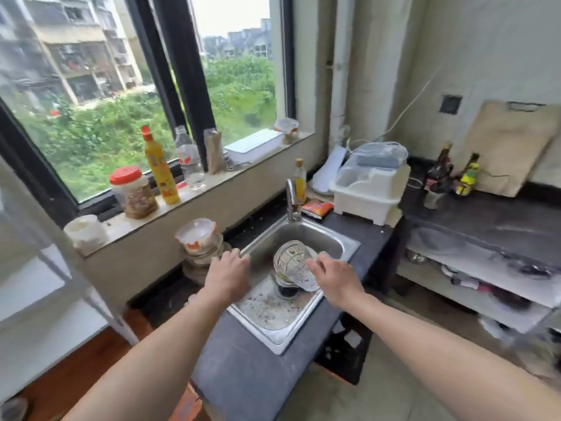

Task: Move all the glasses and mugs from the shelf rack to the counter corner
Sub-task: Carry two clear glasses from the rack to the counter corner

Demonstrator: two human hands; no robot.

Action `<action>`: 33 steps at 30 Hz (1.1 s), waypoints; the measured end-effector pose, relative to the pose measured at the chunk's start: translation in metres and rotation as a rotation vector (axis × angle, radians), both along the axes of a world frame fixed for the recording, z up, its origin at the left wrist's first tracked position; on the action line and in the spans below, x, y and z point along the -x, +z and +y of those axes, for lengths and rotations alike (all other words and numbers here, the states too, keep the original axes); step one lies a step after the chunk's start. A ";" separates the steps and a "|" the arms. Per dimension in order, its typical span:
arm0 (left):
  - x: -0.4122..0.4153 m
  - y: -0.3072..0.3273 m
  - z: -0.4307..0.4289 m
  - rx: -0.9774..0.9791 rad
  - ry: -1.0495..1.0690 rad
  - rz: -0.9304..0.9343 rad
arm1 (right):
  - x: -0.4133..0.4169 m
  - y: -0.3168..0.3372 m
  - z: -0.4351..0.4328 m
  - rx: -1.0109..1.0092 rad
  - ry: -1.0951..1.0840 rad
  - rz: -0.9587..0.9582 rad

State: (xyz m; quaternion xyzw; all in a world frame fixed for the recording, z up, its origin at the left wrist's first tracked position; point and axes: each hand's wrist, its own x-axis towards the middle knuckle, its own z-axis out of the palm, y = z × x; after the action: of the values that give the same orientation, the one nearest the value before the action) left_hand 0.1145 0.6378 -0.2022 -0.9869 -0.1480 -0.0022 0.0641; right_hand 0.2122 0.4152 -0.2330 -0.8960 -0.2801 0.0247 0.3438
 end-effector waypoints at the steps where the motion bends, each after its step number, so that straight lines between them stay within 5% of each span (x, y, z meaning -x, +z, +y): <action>1: -0.022 0.001 -0.016 0.015 -0.061 -0.016 | -0.010 0.000 -0.020 -0.023 -0.064 0.035; 9: -0.159 0.003 -0.196 0.084 -0.484 -0.010 | -0.061 -0.005 -0.215 -0.526 -0.597 0.488; 22: -0.299 -0.007 -0.544 0.113 -0.920 0.009 | -0.136 -0.006 -0.547 -0.665 -0.941 0.467; 33: -0.441 -0.029 -0.714 0.120 -1.130 0.107 | -0.228 -0.021 -0.716 -0.736 -1.183 0.451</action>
State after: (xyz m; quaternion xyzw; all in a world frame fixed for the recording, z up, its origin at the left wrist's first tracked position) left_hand 0.5553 -0.0764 -0.2312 -0.9133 0.4066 0.0224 0.0044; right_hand 0.4398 -0.3004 -0.2538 -0.6971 0.3381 -0.0771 0.6276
